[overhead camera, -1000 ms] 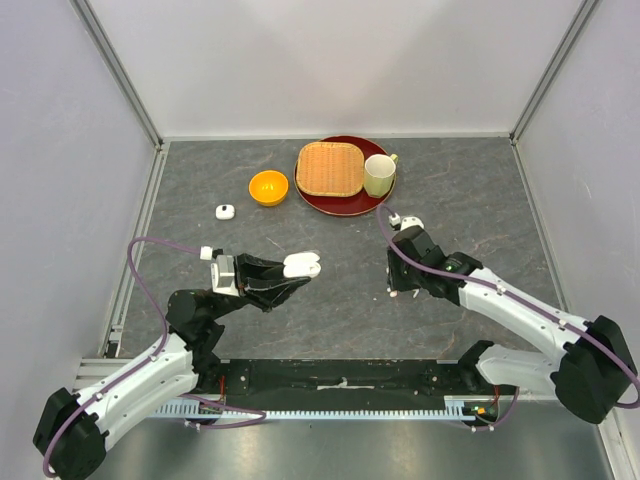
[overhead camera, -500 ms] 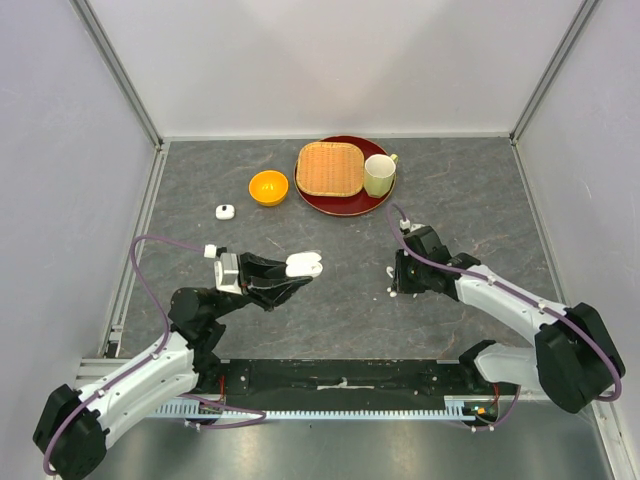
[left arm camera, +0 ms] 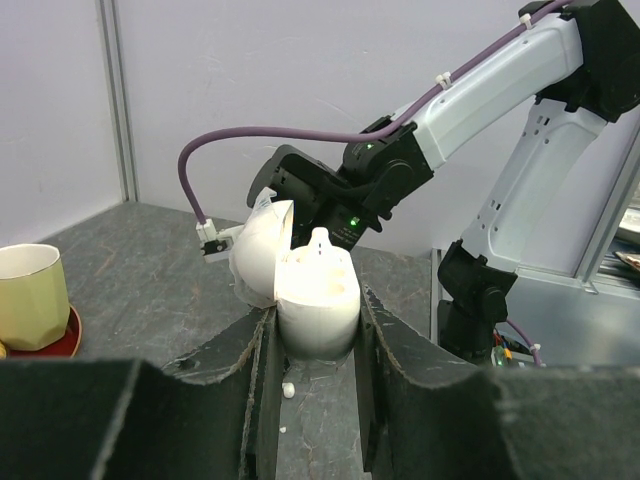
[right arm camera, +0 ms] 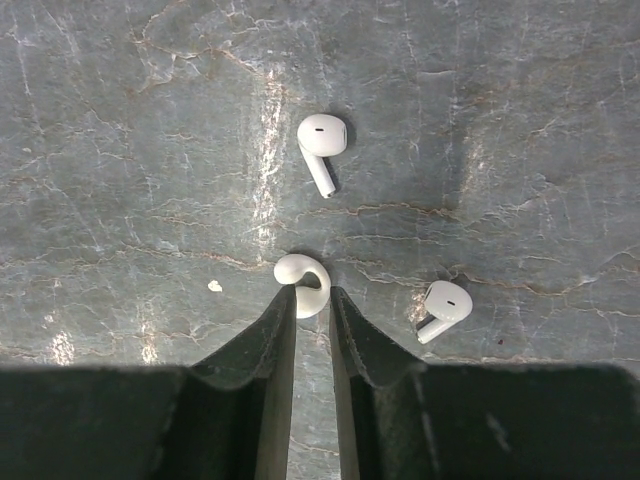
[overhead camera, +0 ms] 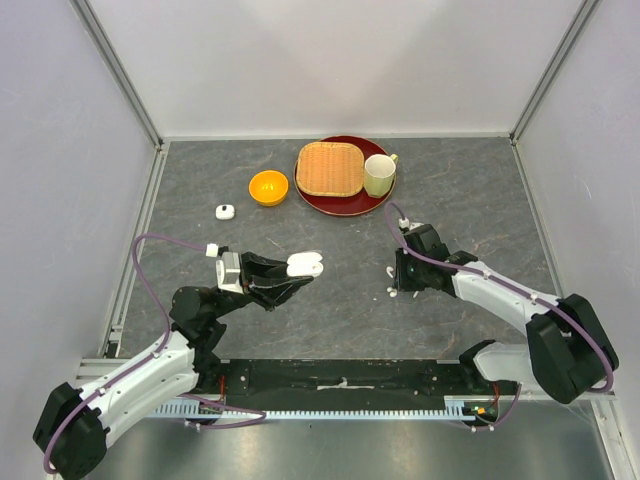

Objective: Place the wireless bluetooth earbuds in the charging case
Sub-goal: Pick up the earbud from the center of the board.

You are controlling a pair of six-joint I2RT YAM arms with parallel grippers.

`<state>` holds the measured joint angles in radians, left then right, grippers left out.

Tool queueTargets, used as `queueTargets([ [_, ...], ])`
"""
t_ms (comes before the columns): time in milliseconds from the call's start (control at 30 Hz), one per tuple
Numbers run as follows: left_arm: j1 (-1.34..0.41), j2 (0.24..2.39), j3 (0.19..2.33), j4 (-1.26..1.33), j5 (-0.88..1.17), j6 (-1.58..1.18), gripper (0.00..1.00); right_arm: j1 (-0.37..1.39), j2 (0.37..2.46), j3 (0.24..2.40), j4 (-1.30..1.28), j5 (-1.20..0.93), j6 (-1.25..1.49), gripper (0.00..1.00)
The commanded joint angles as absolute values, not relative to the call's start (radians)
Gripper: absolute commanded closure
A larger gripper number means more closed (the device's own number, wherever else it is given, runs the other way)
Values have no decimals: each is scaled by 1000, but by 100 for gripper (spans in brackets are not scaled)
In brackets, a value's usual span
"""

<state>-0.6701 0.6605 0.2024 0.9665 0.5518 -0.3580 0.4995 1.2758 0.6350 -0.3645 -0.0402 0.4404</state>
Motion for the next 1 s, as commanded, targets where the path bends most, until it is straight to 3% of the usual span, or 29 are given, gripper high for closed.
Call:
queueTargets([
  [0,-675,661,201,1006,538,-348,98,495,1287,632,-331,-26,413,74],
  [967,-673,667,193,1009,538,-351,98,492,1327,614,-318,-60,403,75],
])
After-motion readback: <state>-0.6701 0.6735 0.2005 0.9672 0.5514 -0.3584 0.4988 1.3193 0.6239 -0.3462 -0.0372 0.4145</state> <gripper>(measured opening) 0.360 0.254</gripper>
